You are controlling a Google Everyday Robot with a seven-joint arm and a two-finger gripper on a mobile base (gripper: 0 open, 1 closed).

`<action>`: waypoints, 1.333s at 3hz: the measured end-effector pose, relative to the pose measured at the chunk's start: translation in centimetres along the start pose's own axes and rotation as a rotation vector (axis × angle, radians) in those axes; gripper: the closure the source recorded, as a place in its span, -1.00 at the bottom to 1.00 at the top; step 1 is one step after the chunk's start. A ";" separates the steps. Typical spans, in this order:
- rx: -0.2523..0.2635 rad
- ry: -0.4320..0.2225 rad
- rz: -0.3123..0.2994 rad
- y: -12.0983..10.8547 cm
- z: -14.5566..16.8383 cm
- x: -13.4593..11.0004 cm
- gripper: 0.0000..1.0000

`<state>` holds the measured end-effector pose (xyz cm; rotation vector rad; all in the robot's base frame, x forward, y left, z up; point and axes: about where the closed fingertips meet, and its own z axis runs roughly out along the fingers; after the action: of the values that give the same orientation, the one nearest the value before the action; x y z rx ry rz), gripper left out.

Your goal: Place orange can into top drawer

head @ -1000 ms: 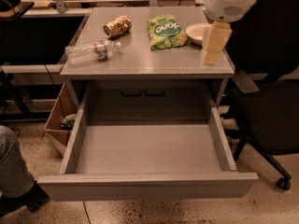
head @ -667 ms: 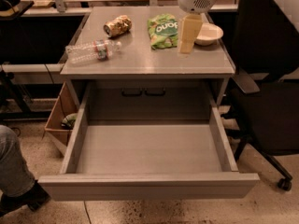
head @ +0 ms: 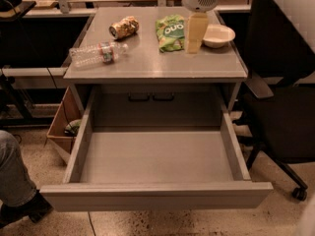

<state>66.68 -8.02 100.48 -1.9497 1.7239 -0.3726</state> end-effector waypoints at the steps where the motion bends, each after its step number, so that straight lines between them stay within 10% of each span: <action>1: 0.032 0.078 -0.046 -3.9 3.2 0.6 -1.00; 4: 0.076 0.312 -0.124 -12.6 16.8 2.3 -1.00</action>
Offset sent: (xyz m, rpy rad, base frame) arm 0.2017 0.0146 -0.0549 -0.2940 -0.1031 -0.0597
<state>86.33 -6.20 92.93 -2.0323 1.7470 -0.8131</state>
